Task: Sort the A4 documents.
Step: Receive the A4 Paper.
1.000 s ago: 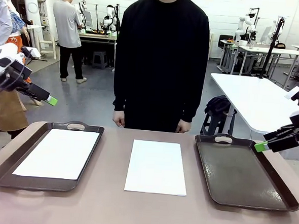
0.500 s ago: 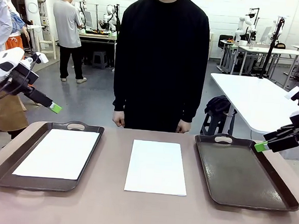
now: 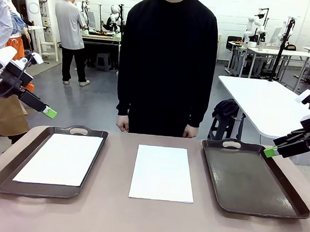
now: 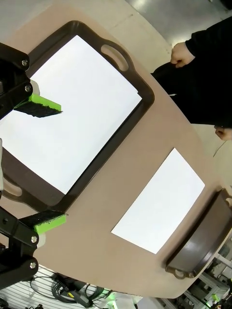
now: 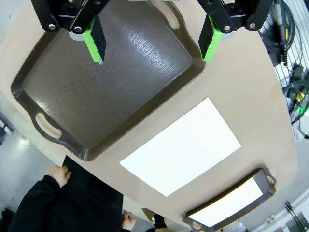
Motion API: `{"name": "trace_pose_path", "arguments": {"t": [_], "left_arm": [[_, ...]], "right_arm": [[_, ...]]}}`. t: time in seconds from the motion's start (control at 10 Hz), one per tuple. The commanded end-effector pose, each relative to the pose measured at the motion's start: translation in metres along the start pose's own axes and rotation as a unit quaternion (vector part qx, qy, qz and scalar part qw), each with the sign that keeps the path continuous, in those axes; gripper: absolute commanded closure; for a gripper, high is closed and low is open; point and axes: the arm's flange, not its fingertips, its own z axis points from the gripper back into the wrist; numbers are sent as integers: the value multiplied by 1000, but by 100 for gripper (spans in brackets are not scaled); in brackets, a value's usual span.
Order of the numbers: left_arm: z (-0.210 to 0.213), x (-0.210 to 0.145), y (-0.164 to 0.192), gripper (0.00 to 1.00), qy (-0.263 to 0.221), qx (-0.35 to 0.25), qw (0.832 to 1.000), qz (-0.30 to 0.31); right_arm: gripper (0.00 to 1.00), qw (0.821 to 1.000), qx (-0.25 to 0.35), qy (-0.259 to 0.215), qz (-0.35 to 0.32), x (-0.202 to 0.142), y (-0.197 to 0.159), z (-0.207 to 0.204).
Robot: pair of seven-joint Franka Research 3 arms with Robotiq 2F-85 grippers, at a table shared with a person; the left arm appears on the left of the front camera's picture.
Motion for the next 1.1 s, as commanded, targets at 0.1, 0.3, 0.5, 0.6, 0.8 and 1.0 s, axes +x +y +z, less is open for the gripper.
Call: {"name": "trace_pose_path", "arguments": {"t": [0.1, 0.3, 0.5, 0.6, 0.8, 1.0], "left_arm": [[4, -6, 2, 0, -5, 1, 1000, -12], [2, -1, 1, 0, -1, 1, 1000, 1], [2, -1, 1, 0, -1, 1, 1000, 1], [2, -1, 1, 0, -1, 1, 1000, 1], [2, -1, 1, 0, -1, 1, 1000, 1], [2, -1, 1, 0, -1, 1, 1000, 1]], "right_arm": [[0, 1000, 9, -12, 4, 1, -4, -3], [0, 1000, 9, -12, 4, 1, -4, -3], [0, 1000, 9, -12, 4, 1, -4, -3], [0, 1000, 9, -12, 4, 1, -4, -3], [0, 1000, 9, -12, 4, 1, -4, -3], [0, 1000, 9, -12, 4, 1, -4, -3]]}}
